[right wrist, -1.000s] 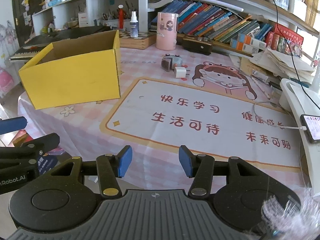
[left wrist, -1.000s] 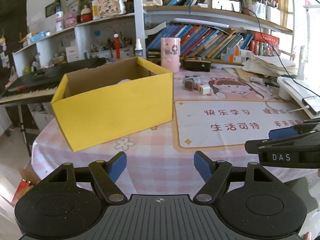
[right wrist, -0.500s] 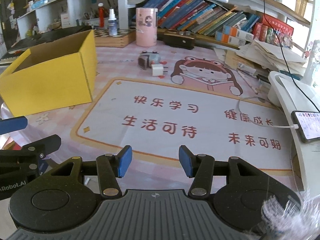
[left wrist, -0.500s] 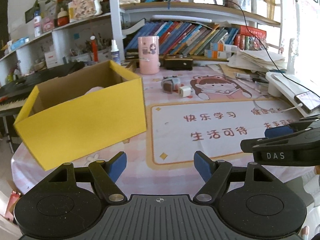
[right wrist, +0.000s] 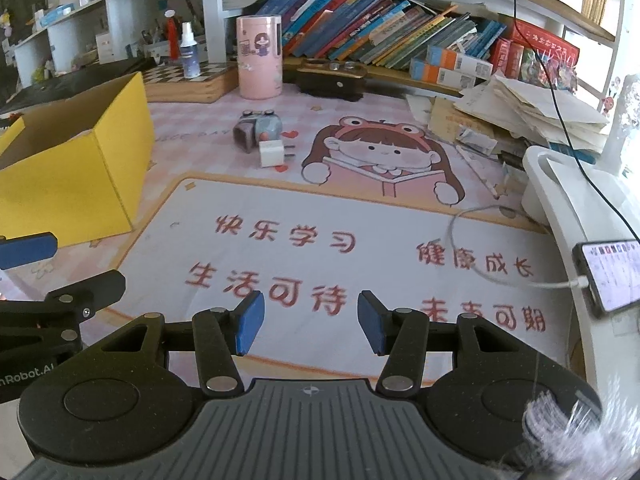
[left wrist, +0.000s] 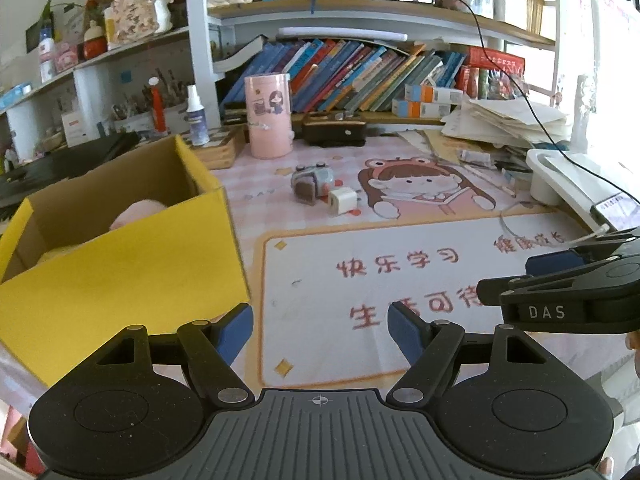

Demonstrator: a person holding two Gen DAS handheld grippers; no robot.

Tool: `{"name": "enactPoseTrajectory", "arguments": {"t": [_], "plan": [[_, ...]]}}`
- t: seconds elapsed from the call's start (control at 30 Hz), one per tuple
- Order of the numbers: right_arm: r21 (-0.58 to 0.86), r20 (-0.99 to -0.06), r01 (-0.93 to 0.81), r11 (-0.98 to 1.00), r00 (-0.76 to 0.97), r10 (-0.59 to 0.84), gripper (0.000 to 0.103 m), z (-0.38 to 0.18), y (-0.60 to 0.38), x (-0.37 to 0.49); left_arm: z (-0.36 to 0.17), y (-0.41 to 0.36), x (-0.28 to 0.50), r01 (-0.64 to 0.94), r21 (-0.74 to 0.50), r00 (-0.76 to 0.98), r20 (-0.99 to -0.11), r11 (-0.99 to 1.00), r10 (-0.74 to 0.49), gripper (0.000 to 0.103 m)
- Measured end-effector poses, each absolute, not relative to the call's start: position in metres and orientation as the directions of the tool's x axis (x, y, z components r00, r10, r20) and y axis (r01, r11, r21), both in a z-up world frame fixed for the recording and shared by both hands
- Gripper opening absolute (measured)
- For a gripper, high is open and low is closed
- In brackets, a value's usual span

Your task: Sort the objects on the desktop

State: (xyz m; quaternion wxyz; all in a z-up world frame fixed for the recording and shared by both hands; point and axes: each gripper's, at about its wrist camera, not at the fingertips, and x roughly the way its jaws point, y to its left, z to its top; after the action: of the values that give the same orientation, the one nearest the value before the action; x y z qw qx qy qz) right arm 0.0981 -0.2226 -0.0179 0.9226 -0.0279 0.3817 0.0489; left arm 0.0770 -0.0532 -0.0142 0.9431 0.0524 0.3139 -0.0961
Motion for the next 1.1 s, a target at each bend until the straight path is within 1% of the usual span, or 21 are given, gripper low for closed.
{"name": "enactPoseTrajectory", "arguments": {"t": [0.37, 0.6, 0.73, 1.1], "plan": [[-0.018, -0.710, -0.144, 0.989, 0.699, 0.089, 0.049, -0.016, -0.251, 0.139, -0.013, -0.087, 0.111, 0.190, 0.036, 0.784, -0.607, 0.981, -0.130, 0.076], [-0.016, -0.710, -0.181, 0.983, 0.695, 0.116, 0.050, -0.017, -0.271, 0.163, -0.015, -0.107, 0.128, 0.148, 0.032, 0.783, -0.614, 0.988, -0.097, 0.076], [-0.011, -0.707, -0.198, 0.980, 0.695, 0.132, 0.053, -0.018, -0.283, 0.176, -0.017, -0.119, 0.137, 0.122, 0.033, 0.782, -0.619, 0.992, -0.076, 0.076], [0.012, -0.688, -0.241, 0.971, 0.702, 0.182, 0.054, -0.018, -0.306, 0.206, -0.019, -0.136, 0.165, 0.035, 0.047, 0.788, -0.616, 0.998, 0.001, 0.075]]}}
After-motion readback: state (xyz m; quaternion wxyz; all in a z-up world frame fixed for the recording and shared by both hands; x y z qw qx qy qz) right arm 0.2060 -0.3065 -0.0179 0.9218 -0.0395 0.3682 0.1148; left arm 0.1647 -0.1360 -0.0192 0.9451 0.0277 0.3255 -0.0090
